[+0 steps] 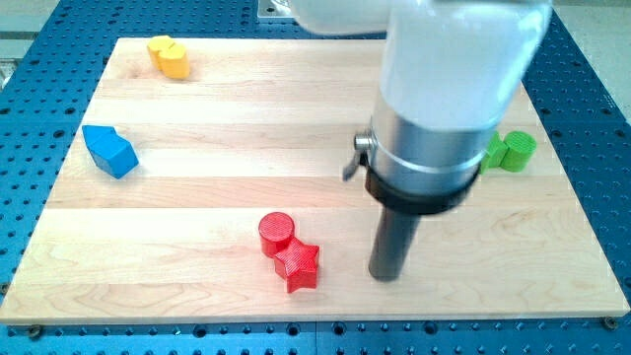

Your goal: Separate the red blocks from each other

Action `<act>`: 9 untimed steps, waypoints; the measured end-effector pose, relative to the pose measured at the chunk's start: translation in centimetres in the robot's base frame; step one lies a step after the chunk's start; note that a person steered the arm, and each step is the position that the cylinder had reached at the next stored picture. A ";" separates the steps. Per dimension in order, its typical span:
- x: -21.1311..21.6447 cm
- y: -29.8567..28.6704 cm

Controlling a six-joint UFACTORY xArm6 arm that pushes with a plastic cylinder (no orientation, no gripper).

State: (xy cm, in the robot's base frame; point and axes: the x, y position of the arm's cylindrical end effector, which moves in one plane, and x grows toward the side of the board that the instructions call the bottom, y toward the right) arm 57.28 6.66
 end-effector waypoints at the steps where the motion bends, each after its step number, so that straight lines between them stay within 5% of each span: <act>1: 4.3 -0.4; 2: 4.2 -5.1; 6: -8.5 -19.0; 8: -26.1 -21.7; 9: -21.9 -19.7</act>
